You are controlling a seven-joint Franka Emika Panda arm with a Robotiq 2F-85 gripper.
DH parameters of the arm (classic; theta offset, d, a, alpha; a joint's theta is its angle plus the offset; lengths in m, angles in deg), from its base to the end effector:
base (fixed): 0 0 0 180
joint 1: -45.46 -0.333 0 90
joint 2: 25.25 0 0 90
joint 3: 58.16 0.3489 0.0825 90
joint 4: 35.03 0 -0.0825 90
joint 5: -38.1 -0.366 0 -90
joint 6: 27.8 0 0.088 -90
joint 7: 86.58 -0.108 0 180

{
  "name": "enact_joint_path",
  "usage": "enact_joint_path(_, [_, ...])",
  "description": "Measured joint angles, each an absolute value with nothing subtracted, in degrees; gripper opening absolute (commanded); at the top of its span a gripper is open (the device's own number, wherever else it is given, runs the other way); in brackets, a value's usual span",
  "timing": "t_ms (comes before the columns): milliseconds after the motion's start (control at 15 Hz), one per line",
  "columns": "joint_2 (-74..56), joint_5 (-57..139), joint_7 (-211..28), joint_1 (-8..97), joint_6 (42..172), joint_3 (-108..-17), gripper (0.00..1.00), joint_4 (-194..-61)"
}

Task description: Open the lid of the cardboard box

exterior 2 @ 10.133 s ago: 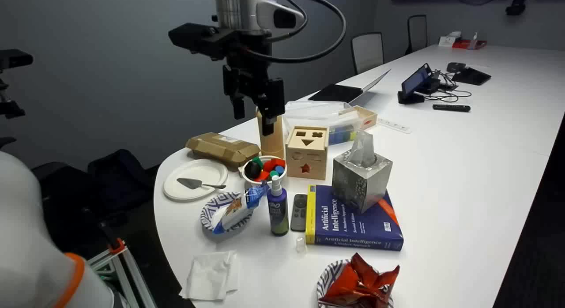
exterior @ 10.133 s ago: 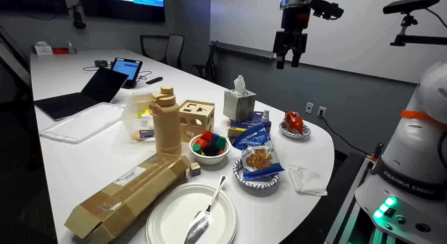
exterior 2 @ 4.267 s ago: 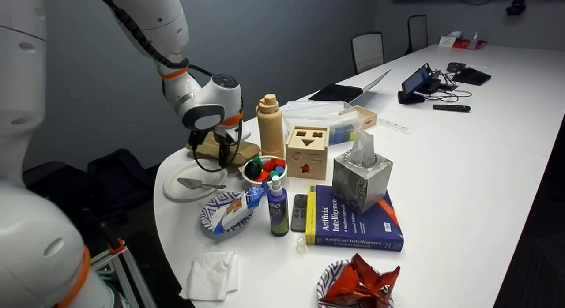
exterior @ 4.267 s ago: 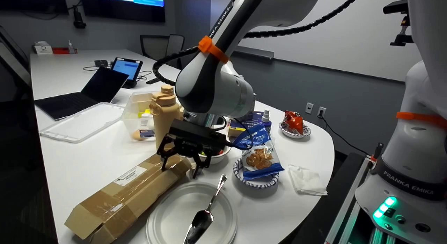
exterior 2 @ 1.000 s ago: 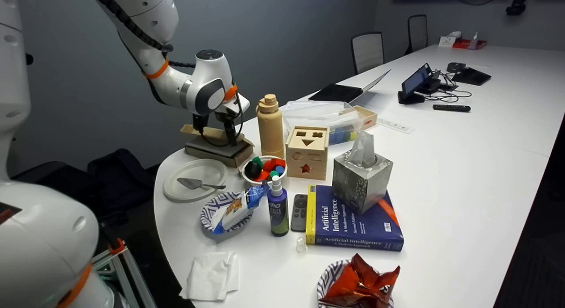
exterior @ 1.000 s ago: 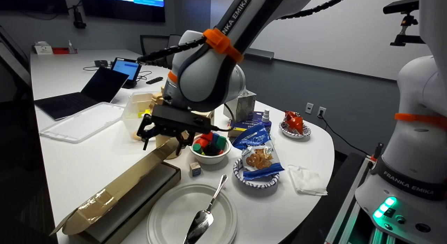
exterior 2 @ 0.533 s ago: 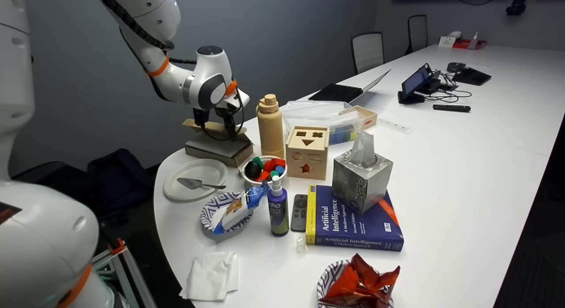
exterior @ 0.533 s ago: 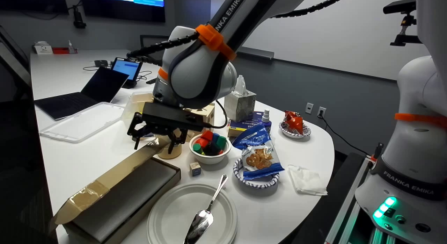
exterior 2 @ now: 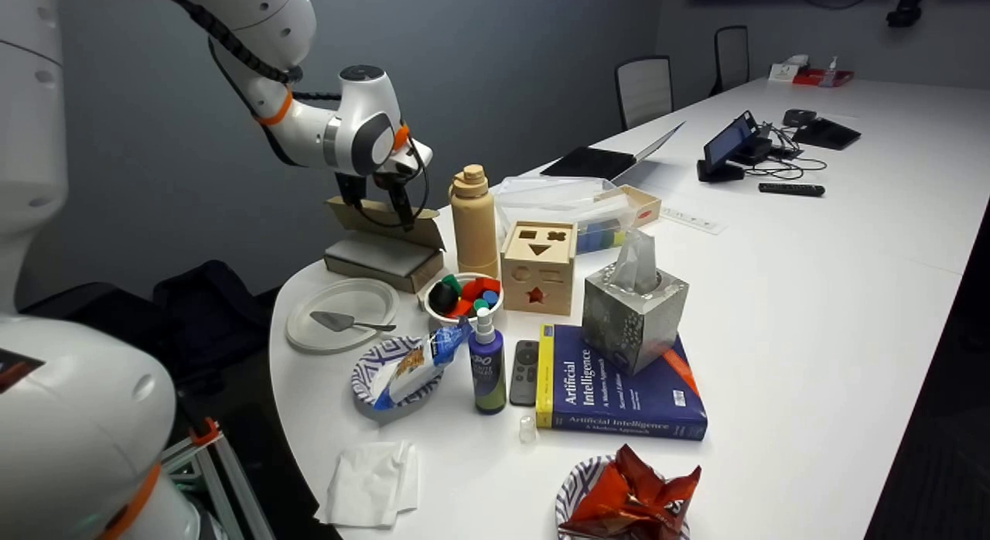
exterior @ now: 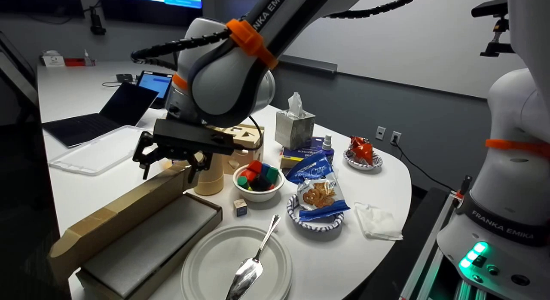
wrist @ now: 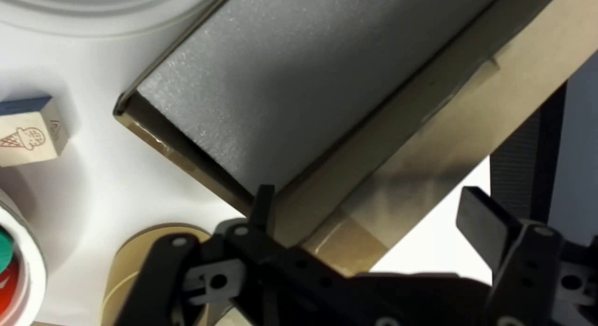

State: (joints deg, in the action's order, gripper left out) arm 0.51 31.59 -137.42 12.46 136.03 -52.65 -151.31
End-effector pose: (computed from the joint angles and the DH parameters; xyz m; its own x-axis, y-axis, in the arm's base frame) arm 0.5059 0.3883 0.3066 0.9253 -0.3509 0.1437 -0.2834 -0.8918 -0.3527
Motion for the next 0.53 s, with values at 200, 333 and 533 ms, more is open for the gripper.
enact_joint_path(200, [3.17, 34.63, -136.78, 11.80, 133.15, -52.81, 1.00, -147.07])
enact_joint_path(333, [5.30, 37.05, -136.73, 11.08, 131.03, -53.55, 1.00, -143.61])
enact_joint_path(533, [8.29, 40.23, -136.74, 9.47, 128.21, -55.64, 1.00, -138.50])
